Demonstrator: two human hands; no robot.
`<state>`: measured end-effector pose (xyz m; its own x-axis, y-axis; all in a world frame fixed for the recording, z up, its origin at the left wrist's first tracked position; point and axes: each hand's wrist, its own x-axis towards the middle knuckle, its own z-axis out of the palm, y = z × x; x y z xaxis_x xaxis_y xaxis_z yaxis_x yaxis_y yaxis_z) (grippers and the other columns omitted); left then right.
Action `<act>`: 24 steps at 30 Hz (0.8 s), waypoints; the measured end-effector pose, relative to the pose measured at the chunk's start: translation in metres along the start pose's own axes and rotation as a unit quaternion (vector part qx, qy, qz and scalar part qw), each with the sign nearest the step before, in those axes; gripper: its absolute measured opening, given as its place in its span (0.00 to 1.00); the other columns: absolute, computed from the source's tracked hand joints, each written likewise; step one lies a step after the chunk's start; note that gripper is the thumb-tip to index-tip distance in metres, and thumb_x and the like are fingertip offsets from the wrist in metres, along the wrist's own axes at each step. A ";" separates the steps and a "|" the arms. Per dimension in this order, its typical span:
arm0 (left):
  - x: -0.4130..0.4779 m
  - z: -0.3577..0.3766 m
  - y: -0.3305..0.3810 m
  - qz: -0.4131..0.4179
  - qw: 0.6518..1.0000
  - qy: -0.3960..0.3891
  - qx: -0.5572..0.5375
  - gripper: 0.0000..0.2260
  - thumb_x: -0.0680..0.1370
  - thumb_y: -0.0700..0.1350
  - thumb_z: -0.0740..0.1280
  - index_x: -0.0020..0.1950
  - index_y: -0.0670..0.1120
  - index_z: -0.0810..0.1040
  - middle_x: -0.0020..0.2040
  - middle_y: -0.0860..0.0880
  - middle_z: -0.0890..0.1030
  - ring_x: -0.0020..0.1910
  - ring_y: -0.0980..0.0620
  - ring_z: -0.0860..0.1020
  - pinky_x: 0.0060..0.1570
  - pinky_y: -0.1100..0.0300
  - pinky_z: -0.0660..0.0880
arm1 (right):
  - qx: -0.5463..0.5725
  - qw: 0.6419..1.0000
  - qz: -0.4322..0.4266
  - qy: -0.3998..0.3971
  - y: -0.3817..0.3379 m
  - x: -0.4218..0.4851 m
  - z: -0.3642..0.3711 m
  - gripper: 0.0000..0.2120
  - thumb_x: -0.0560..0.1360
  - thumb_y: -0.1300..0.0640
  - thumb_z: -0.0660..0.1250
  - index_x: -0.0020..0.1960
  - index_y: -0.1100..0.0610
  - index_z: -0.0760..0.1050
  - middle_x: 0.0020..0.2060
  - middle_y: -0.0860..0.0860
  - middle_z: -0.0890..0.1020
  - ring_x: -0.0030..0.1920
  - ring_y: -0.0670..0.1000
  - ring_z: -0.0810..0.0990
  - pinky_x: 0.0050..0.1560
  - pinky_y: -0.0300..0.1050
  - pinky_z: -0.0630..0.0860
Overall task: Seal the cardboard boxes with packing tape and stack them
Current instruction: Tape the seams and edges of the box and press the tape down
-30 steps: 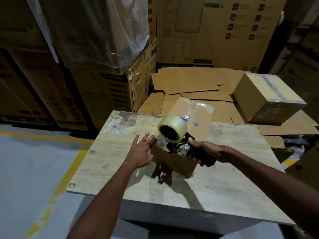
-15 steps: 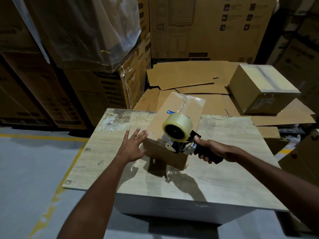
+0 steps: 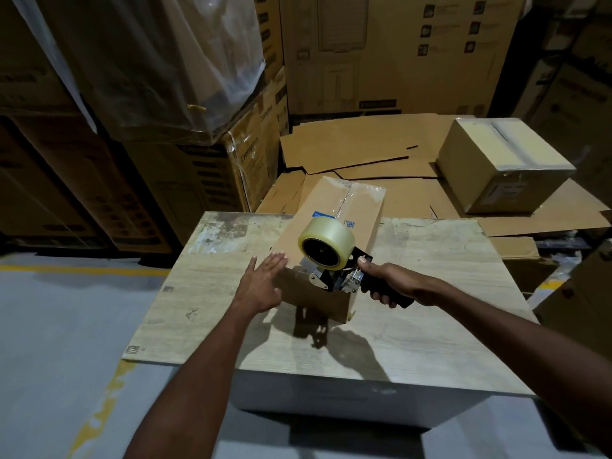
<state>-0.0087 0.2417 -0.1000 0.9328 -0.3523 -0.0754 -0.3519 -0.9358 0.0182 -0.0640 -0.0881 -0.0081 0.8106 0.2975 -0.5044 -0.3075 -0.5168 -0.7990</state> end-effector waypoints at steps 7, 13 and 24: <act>-0.001 -0.005 0.008 -0.031 0.999 -0.009 -0.030 0.39 0.78 0.51 0.65 0.84 0.53 0.47 0.84 0.54 0.46 0.82 0.57 0.44 0.80 0.44 0.42 | 0.000 1.000 0.018 0.009 0.040 -0.031 -0.028 0.39 0.79 0.28 0.52 0.54 0.65 0.78 0.37 0.53 0.75 0.32 0.49 0.71 0.32 0.42 0.70; 0.012 -0.019 0.024 -0.062 0.995 -0.003 -0.081 0.26 0.86 0.56 0.53 0.82 0.48 0.61 0.83 0.49 0.57 0.82 0.51 0.53 0.80 0.43 0.47 | -0.002 1.000 0.002 0.008 0.048 -0.037 -0.023 0.34 0.79 0.28 0.53 0.50 0.60 0.74 0.39 0.55 0.72 0.32 0.50 0.67 0.28 0.39 0.66; 0.026 -0.013 0.062 -0.194 0.977 0.004 -0.091 0.52 0.69 0.81 0.56 0.81 0.44 0.62 0.83 0.45 0.59 0.82 0.45 0.56 0.78 0.38 0.53 | 0.041 0.999 -0.023 -0.003 0.067 -0.030 -0.027 0.40 0.76 0.25 0.54 0.52 0.63 0.79 0.37 0.54 0.75 0.32 0.49 0.71 0.34 0.43 0.70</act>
<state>-0.0051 0.1741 -0.0876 0.9941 0.0305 -0.1041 0.0476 -0.9850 0.1659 -0.0951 -0.1537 -0.0378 0.8219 0.3243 -0.4684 -0.3104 -0.4345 -0.8455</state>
